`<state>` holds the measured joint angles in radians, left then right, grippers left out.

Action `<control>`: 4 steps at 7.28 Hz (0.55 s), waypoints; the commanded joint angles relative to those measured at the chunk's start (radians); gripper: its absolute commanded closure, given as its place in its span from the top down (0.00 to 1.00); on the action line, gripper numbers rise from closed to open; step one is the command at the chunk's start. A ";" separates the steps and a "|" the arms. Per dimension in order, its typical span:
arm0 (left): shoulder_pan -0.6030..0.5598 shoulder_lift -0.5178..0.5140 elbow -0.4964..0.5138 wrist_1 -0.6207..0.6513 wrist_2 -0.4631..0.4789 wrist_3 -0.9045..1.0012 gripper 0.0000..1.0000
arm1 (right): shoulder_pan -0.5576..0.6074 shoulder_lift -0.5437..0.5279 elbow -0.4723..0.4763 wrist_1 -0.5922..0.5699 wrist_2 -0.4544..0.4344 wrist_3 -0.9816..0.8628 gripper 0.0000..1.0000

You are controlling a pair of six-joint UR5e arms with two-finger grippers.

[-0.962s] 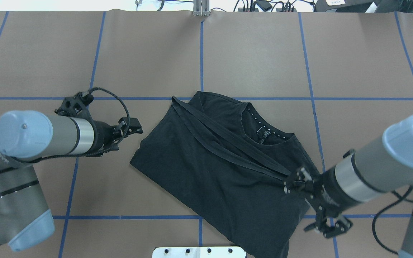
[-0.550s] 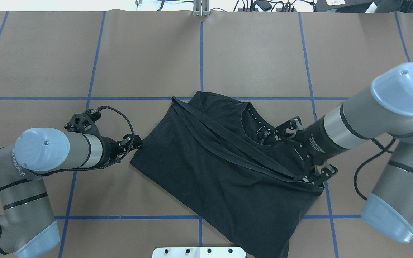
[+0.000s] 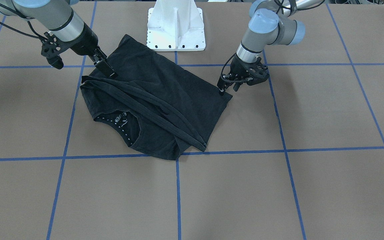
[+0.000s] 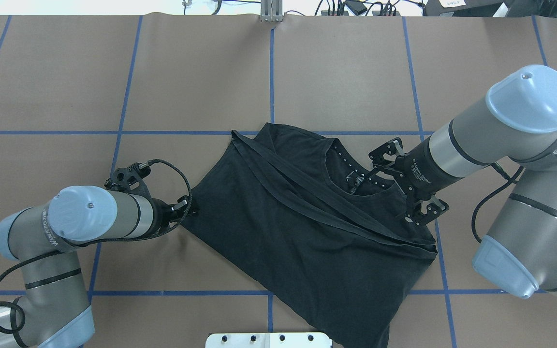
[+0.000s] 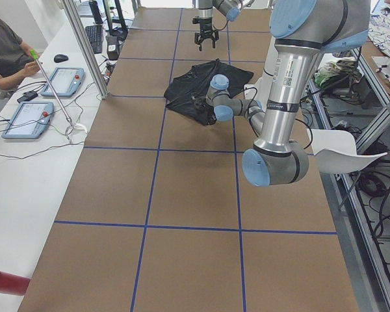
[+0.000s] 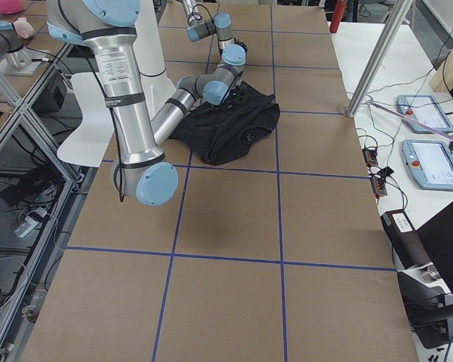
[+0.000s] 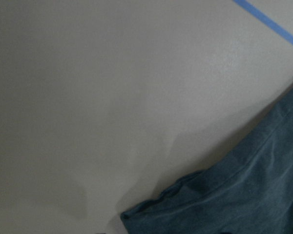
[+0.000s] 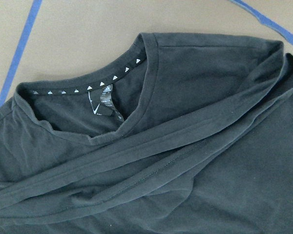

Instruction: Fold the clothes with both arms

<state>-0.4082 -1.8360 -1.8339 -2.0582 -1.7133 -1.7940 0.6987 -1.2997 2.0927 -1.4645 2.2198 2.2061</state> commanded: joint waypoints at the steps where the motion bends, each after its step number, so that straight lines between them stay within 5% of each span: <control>1: 0.006 -0.026 0.025 0.001 0.004 -0.002 0.74 | 0.019 -0.007 -0.011 0.000 0.001 -0.019 1.00; 3: 0.006 -0.031 0.042 0.001 0.004 -0.002 0.69 | 0.022 -0.010 -0.010 -0.002 0.009 -0.019 1.00; 4: 0.006 -0.031 0.042 0.001 0.004 -0.005 0.55 | 0.022 -0.012 -0.010 -0.002 0.011 -0.019 1.00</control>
<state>-0.4019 -1.8655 -1.7951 -2.0571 -1.7089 -1.7970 0.7204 -1.3093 2.0842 -1.4659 2.2282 2.1877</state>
